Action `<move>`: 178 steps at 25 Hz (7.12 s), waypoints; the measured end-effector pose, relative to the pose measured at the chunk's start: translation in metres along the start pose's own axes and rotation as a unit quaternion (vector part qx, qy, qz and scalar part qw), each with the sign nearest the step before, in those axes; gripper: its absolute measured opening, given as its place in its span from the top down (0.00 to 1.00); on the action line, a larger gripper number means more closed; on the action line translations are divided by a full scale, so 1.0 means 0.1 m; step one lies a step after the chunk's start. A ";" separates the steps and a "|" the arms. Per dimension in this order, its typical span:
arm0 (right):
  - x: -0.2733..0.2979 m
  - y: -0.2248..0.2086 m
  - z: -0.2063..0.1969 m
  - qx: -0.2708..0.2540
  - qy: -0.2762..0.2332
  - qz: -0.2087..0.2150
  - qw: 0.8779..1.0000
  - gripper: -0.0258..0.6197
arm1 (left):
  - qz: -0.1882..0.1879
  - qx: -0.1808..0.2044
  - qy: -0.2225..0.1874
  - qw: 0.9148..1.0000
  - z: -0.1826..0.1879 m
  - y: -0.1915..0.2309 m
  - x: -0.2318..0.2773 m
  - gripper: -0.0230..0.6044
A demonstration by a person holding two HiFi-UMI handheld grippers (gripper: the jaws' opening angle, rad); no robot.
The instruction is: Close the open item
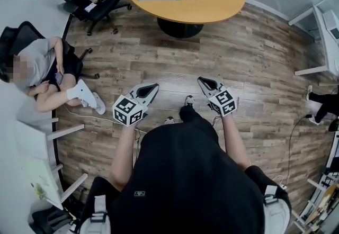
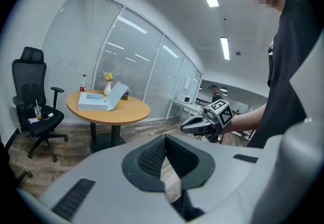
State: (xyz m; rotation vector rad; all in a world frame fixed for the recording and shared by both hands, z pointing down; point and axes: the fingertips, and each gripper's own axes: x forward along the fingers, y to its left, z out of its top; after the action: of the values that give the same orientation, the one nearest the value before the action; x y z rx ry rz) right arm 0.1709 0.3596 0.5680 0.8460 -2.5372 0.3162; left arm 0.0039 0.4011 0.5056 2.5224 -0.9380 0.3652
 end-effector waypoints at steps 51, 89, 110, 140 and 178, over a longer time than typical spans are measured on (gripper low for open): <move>0.85 -1.87 0.54 -0.024 0.015 0.045 0.999 0.94 | 0.045 -0.006 -0.025 0.999 1.08 1.11 1.35 0.95; 2.35 -2.36 1.29 -0.029 0.041 0.019 0.999 0.94 | 0.073 -0.044 -0.021 0.996 1.34 3.08 0.95 0.95; 2.58 -5.01 1.88 -0.032 0.007 0.018 0.999 0.94 | 0.145 -0.043 -0.045 0.988 2.47 3.68 2.66 0.95; 3.73 -6.03 2.29 0.035 0.035 -0.104 0.993 0.94 | 0.101 -0.065 -0.037 0.992 2.66 5.65 2.72 0.95; 4.67 -5.62 2.96 0.087 -0.051 -0.080 0.992 0.95 | -0.089 0.014 0.221 0.971 1.26 6.16 3.17 0.55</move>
State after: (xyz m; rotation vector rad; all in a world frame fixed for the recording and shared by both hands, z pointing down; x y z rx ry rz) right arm 0.0819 -0.4236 0.5746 1.1519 -2.5408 0.4590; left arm -0.1619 -0.2557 0.6973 2.3762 -0.5323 0.8422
